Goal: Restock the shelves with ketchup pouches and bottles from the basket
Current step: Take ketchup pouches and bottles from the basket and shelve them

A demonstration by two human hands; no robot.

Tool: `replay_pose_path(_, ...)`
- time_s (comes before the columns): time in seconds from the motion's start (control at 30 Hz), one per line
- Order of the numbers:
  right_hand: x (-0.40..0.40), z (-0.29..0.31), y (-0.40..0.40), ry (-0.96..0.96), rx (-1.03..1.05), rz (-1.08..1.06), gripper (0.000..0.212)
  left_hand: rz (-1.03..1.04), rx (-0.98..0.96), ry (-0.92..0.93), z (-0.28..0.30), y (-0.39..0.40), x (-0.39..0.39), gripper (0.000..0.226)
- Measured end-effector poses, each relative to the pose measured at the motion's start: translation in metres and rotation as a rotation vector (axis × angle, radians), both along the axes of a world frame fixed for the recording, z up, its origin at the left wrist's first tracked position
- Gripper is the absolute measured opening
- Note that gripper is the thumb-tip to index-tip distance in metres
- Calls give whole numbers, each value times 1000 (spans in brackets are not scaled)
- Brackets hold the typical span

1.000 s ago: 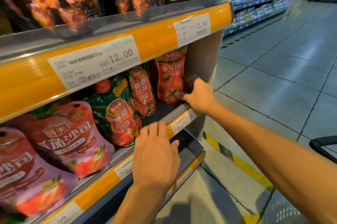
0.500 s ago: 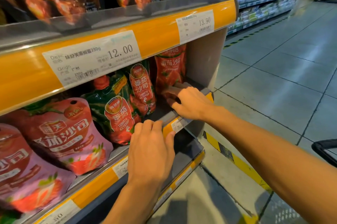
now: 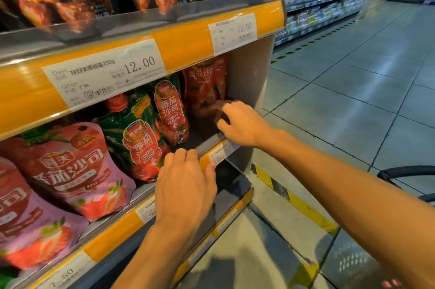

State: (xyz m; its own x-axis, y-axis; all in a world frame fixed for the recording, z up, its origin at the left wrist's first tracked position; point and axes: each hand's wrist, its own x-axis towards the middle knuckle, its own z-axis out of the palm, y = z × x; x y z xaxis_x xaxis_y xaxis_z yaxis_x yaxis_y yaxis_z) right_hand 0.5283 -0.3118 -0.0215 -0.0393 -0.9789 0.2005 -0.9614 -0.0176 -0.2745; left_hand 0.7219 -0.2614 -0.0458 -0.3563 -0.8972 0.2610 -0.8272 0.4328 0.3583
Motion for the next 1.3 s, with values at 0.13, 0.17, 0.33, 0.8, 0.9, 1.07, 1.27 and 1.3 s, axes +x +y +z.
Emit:
replay_pose_path(0.13,-13,12,78,-205,-87,-100,27,-24,-55,-153,10,18,-8,40)
replay_pose_path(0.17,-18,13,102,-226,-89,-146,25,-56,-72,-150,14,25,-12,40)
replay_pose_path(0.33,-52,12,237,-293,-63,-404,12,-270,23,14,28,75,-45,46)
replay_pose_path(0.8,-128,-112,508,-646,277,-1120,32,-1070,106,-308,-29,282,-243,34)
replay_pose_path(0.9,-138,-154,521,-766,380,-1043,20,-1190,193,-571,-60,293,-299,43)
replay_pose_path(1.07,-155,-219,530,-883,578,-1048,45,-1128,321,-906,-133,287,-365,46)
replay_pose_path(1.27,-159,-301,507,-1371,217,-1323,36,-997,410,-1121,-229,280,-406,38)
replay_pose_path(1.3,-156,-311,499,-1458,188,-1364,30,-982,426,-1147,-245,276,-410,43)
